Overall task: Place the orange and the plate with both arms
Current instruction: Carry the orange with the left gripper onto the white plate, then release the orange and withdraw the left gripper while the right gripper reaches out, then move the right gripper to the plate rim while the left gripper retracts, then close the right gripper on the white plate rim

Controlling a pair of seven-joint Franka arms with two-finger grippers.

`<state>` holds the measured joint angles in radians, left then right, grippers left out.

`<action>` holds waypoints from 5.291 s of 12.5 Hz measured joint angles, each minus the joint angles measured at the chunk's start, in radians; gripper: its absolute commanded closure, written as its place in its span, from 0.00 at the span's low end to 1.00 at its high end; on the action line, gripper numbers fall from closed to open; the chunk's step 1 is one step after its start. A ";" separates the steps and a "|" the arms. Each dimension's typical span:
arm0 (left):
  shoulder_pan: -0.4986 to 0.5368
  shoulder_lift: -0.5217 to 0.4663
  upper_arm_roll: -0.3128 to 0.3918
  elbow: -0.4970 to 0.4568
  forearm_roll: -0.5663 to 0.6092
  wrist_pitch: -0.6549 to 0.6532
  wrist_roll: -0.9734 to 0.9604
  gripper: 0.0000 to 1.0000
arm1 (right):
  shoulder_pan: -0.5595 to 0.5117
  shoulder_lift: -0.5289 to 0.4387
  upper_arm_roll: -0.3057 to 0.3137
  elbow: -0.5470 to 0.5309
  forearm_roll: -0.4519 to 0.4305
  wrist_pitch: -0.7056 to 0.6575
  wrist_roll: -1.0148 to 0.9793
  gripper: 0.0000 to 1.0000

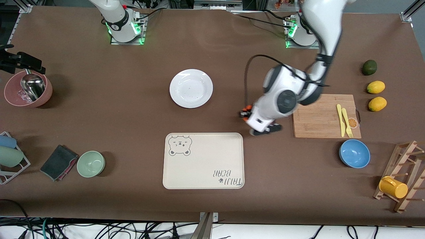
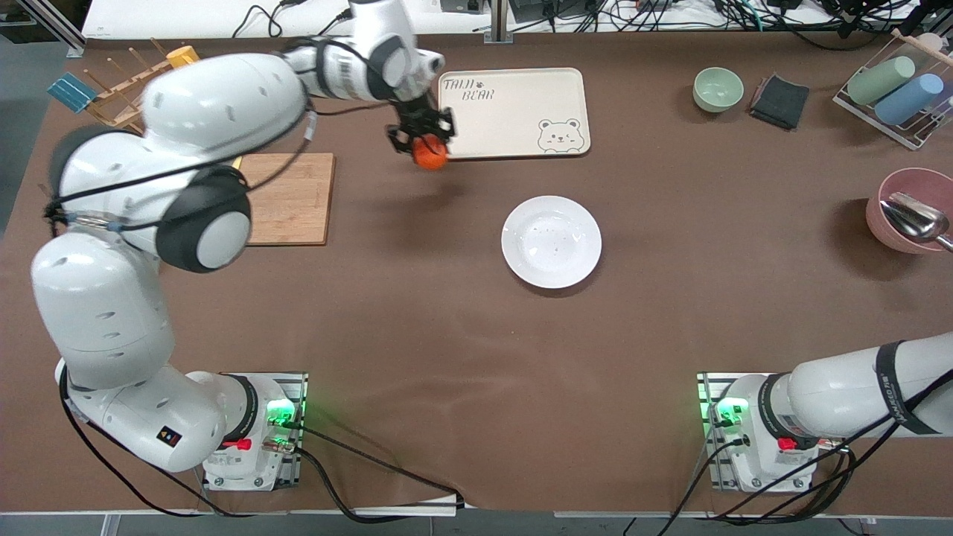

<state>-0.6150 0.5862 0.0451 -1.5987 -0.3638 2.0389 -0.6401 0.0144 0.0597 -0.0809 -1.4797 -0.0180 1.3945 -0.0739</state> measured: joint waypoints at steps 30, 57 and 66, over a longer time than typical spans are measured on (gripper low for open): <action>0.538 0.083 0.059 0.328 0.168 -0.398 0.616 0.00 | 0.099 0.100 0.026 -0.134 0.164 0.189 0.040 0.00; 0.571 -0.539 0.037 -0.012 0.399 -0.371 0.848 0.00 | 0.131 0.241 0.352 -0.990 1.604 1.074 -1.051 0.24; 0.569 -0.539 0.032 -0.024 0.349 -0.375 0.849 0.00 | 0.132 0.263 0.376 -1.019 1.757 1.097 -1.229 0.61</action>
<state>-0.0465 0.0476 0.0766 -1.6232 -0.0150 1.6636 0.2086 0.1461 0.3223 0.2947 -2.4988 1.7390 2.4911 -1.3033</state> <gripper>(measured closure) 0.000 0.604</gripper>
